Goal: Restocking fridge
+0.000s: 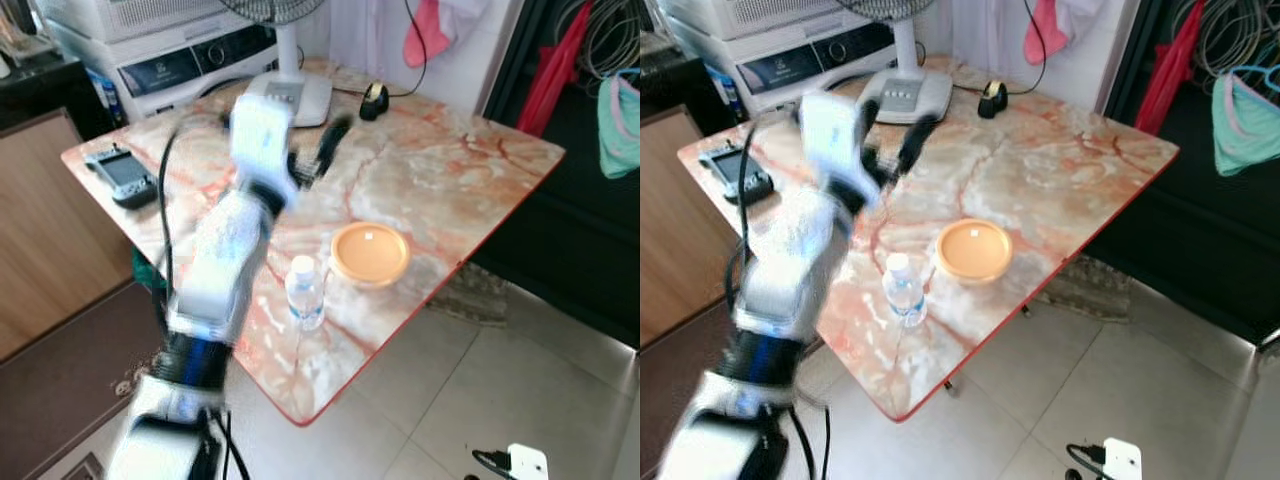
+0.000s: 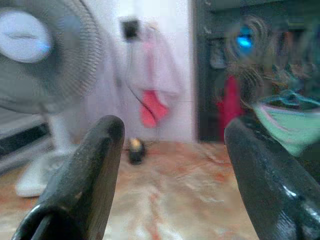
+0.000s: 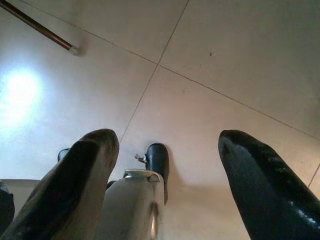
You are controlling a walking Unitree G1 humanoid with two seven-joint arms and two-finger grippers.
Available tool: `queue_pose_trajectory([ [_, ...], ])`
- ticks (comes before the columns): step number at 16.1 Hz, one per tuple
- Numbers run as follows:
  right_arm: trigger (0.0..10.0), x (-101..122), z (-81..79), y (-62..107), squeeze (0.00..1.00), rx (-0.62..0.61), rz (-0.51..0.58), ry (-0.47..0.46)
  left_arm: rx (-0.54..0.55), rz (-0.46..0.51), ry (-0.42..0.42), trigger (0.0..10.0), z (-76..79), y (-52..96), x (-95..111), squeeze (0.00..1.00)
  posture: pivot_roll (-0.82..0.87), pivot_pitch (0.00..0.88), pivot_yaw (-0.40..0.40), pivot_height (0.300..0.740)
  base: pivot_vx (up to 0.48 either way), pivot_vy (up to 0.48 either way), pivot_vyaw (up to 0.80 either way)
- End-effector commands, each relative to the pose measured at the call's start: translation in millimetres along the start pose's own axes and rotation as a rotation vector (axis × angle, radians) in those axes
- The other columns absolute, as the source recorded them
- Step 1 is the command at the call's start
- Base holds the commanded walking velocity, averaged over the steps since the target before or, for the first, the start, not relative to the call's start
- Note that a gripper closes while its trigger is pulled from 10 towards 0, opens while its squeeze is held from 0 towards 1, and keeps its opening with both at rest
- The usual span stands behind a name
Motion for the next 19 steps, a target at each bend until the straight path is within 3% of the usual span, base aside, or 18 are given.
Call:
queue_pose_trajectory([
  [1, 10.0, -6, 5.8, 1.8, 0.00, -0.015, -0.017, -0.006, -0.044, -0.033, 0.016, 10.0, -7.0, -1.7, 13, 0.00, 0.20, 0.065, -0.001, 0.740, 0.000, 0.000, 0.00],
  [3, 10.0, -6, 5.2, 1.6, 0.00, -0.013, -0.021, 0.008, -0.068, -0.103, 0.010, 10.0, -17.2, 0.2, 9, 0.00, 0.20, 0.066, 0.001, 0.740, 0.000, 0.000, 0.00],
  [4, 10.0, -6, 5.0, 1.6, 0.00, -0.013, -0.020, 0.002, -0.166, -0.199, -0.026, 10.0, -24.0, 8.2, 4, 0.00, 0.20, 0.067, 0.004, 0.740, 0.000, 0.000, 0.00],
  [5, 10.0, -6, 5.0, 1.6, 0.00, -0.012, -0.021, 0.002, -0.262, -0.241, -0.035, 10.0, -28.7, 17.6, 8, 0.00, 0.21, 0.072, 0.006, 0.740, 0.000, 0.000, 0.00],
  [6, 10.0, -6, 5.0, 1.6, 0.00, -0.012, -0.021, 0.003, -0.290, -0.255, -0.060, 10.0, -29.3, 20.7, 7, 0.00, 0.21, 0.072, 0.006, 0.740, 0.000, 0.000, 0.00],
  [7, 10.0, -6, 5.0, 1.6, 0.00, -0.012, -0.020, 0.003, -0.394, -0.324, -0.204, 10.0, -33.4, 37.1, -3, 0.00, 0.21, 0.072, 0.006, 0.740, 0.000, 0.000, 0.00],
  [8, 10.0, -6, 4.9, 1.6, 0.00, -0.011, -0.019, 0.000, -0.404, -0.362, -0.255, 10.0, -41.0, 44.1, -10, 0.00, 0.21, 0.072, 0.006, 0.740, 0.000, 0.000, 0.00],
  [9, 10.0, -6, 5.0, 1.6, 0.00, -0.011, -0.018, -0.001, -0.410, -0.379, -0.206, 10.0, -49.6, 51.2, -13, 0.00, 0.22, 0.075, 0.014, 0.740, 0.000, 0.000, 0.00],
  [10, 10.0, -6, 5.2, 1.7, 0.00, -0.011, -0.019, 0.000, -0.487, -0.324, -0.163, 10.0, -52.5, 65.1, -10, 0.00, 0.22, 0.075, 0.014, 0.740, 0.000, 0.000, 0.00],
  [12, 10.0, -6, 5.1, 1.6, 0.00, -0.011, -0.020, 0.002, -0.592, -0.244, -0.129, 10.0, -47.6, 80.9, -7, 0.00, 0.23, 0.078, 0.011, 0.740, 0.000, 0.000, 0.00],
  [14, 10.0, -6, 5.1, 1.6, 0.00, -0.010, -0.020, 0.002, -0.557, -0.332, -0.113, 10.0, -58.8, 92.1, -40, 0.00, 0.23, 0.081, 0.013, 0.740, 0.000, 0.000, 0.00],
  [17, 10.0, -6, 5.3, 1.7, 0.00, -0.011, -0.022, 0.006, -0.587, -0.326, -0.010, 10.0, -56.5, 103.0, -58, 0.00, 0.22, 0.082, 0.011, 0.740, 0.000, 0.000, 0.00],
  [19, 10.0, -6, 5.8, 1.8, 0.00, -0.012, -0.021, 0.005, -0.599, -0.399, -0.048, 10.0, -53.4, 107.1, -77, 0.00, 0.22, 0.083, 0.011, 0.740, 0.000, 0.000, 0.00],
])
Point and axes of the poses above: a point about 5 cm out from each wrist's last joint towards the gripper, its own y axis pointing back from the gripper into the wrist, its own x axis along the axis of the wrist's last joint, z = x × y, the point moved 4 cm from there along -y, pointing out of the wrist towards the gripper, and after that the axes turned 12 degrees about -y, right-handed, at the moved point
